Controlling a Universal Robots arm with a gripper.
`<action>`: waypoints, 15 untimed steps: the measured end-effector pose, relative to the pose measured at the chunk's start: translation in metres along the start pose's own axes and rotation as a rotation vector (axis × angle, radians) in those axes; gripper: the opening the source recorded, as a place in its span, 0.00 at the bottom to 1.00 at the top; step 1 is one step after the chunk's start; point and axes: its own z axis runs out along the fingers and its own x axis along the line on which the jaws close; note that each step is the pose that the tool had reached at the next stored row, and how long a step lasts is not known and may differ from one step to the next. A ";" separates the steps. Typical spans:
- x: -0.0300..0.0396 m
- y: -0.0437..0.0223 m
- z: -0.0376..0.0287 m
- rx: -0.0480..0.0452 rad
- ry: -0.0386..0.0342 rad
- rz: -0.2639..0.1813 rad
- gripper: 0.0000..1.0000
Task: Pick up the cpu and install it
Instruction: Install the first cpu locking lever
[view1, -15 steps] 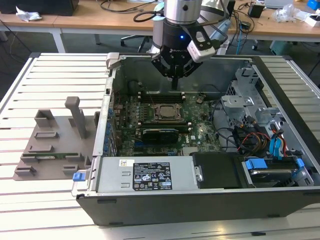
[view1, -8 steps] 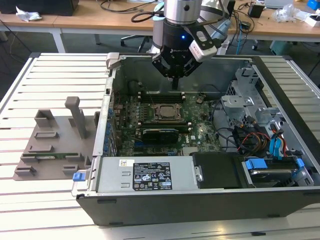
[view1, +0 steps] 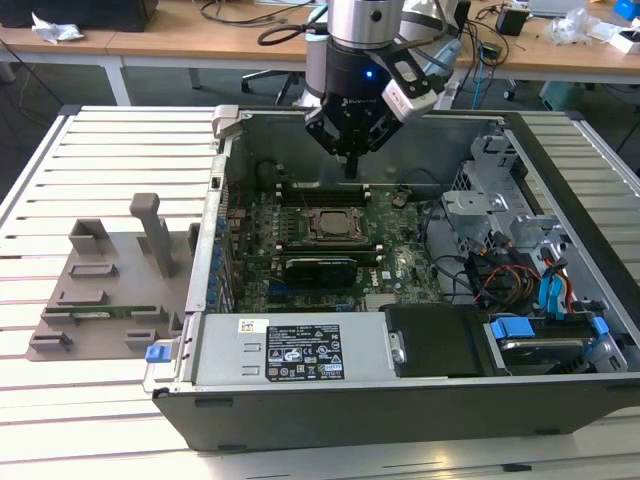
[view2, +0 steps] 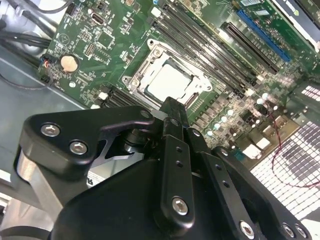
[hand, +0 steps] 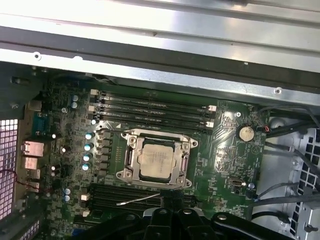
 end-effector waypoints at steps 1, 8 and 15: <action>0.0000 0.0000 0.0000 -0.0002 -0.0005 -0.008 0.11; 0.0000 0.0000 0.0000 -0.0014 -0.0049 -0.072 0.11; 0.0000 0.0000 0.0000 -0.0018 -0.0055 -0.080 0.11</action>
